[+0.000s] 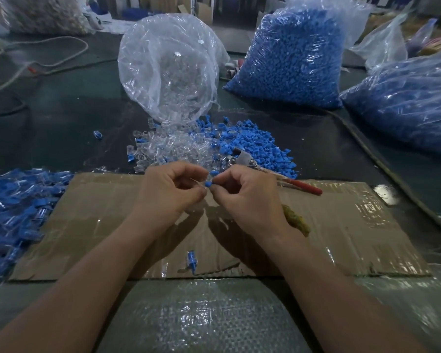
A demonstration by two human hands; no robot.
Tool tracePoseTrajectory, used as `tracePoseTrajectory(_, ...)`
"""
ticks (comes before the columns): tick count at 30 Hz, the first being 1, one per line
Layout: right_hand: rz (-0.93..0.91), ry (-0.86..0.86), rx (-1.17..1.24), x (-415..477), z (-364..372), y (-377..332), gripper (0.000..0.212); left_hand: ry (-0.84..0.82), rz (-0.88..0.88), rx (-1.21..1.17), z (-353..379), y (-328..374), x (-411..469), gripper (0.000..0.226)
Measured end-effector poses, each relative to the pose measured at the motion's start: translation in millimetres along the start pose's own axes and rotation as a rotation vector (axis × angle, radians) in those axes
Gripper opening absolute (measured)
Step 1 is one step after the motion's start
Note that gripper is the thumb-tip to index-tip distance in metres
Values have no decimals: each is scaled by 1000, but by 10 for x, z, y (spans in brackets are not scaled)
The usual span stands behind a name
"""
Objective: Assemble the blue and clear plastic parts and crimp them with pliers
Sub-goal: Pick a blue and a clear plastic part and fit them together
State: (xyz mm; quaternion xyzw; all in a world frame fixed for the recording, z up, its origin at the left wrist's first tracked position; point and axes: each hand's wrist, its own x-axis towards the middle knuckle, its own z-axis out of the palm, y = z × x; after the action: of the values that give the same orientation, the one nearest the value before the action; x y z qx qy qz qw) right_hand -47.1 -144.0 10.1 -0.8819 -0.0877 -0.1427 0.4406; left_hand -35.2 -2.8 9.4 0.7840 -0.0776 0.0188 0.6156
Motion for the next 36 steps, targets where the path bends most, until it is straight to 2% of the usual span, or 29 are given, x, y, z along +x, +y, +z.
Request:
tracePoseTrajectory(8,-51,-51,28,-25,-26,-27,19,7,42,-1,-13,35,-41,25)
tracePoseTrajectory(13,134,-124,242,12,-59,-18,42,19,-53,-174,-24,23,-22,22)
tracePoseTrajectory(17,152,-164,410,10,-83,-39,20,0,-124,-222,-52,15,-24,18)
tracePoseTrajectory(19,155,-155,459,8,-99,-33,16,-2,-131,-235,-51,23,-30,14)
tracePoseTrajectory(23,145,-158,479,0,-99,-29,15,-33,-130,-250,-41,28,-19,11)
tracePoseTrajectory(27,133,-161,568,1,-83,-19,23,-54,-139,-337,-28,31,-20,6)
tracePoseTrajectory(36,24,-172,503,2,-75,7,21,-92,-141,-313,-27,39,-9,13)
